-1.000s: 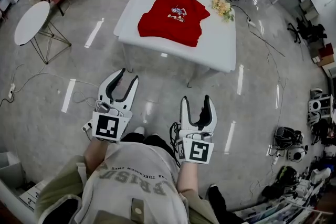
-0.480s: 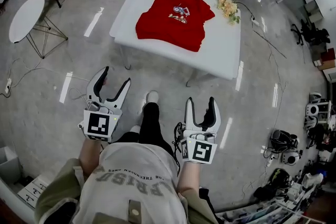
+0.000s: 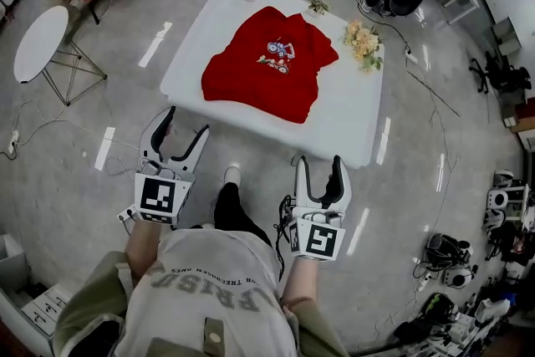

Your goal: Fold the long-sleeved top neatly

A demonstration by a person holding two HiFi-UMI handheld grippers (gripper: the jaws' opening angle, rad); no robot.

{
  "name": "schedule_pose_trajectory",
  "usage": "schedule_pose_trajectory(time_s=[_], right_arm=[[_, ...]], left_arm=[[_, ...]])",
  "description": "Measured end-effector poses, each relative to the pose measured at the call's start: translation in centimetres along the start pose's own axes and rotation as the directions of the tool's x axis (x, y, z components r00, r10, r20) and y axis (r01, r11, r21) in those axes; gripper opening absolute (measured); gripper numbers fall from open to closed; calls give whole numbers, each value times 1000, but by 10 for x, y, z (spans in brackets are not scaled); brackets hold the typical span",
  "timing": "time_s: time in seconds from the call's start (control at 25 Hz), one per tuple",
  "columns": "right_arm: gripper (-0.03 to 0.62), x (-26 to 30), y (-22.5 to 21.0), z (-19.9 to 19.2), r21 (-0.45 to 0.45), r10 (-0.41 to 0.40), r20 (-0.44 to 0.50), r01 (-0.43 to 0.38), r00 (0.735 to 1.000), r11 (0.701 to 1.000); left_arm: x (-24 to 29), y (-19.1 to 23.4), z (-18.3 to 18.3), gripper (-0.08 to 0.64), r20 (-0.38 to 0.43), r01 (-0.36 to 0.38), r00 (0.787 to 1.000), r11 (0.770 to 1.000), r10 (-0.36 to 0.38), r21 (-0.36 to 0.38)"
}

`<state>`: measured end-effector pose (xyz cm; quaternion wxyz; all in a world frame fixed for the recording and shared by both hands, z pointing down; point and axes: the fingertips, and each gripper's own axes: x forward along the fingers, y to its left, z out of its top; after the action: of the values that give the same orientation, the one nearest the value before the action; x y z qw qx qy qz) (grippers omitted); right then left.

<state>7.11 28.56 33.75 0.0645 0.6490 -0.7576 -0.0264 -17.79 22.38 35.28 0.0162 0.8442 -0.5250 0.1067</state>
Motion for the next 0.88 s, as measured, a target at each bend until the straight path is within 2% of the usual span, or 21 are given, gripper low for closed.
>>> schedule_pose_trajectory(time_s=[0.32,0.44,0.68,0.88], right_arm=[[272,89,-64,10,12,29,41,-29,999,1000],[272,116,-76,6,15,34,29,-34,999,999],[272,149,-84,-25,43,43,-42,-41,998,998],[272,158,-79,-69,72,46,-156,-35,987,997]], left_arm=[[99,1,39,281,12,-16,1000,999,15,45],[125,5,41,279,-7,-17,1000,999,18,47],[158,12,8,281,-117,12,993,999,-7,40],[172,30,-46,281,-265,33,964,999,-33,-4]])
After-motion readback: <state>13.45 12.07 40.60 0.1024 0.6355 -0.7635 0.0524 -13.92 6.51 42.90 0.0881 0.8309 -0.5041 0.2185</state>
